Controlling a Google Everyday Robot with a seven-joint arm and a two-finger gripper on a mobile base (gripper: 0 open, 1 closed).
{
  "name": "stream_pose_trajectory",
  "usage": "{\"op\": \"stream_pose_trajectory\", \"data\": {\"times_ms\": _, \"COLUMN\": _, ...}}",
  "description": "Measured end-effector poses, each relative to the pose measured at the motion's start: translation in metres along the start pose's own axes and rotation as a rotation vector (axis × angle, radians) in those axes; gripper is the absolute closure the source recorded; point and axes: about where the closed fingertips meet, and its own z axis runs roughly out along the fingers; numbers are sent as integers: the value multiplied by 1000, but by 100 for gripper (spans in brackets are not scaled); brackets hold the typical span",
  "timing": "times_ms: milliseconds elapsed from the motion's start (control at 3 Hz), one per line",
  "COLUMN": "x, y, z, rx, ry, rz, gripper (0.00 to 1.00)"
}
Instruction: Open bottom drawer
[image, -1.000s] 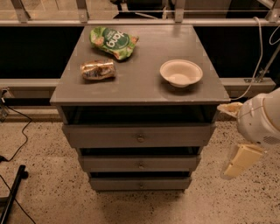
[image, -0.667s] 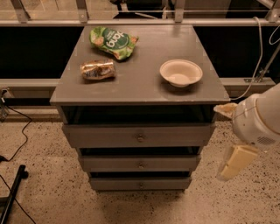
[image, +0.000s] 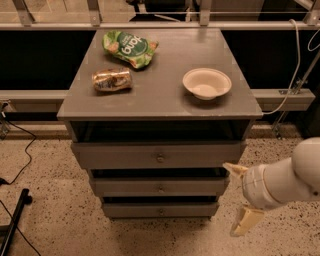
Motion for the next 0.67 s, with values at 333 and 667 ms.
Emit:
{"op": "stream_pose_trajectory", "data": {"times_ms": 333, "x": 11, "y": -10, "z": 20, "rx": 44, "ry": -19, "rz": -58, "gripper": 0}}
{"op": "stream_pose_trajectory", "data": {"times_ms": 667, "x": 10, "y": -10, "z": 20, "rx": 45, "ry": -17, "rz": -59, "gripper": 0}}
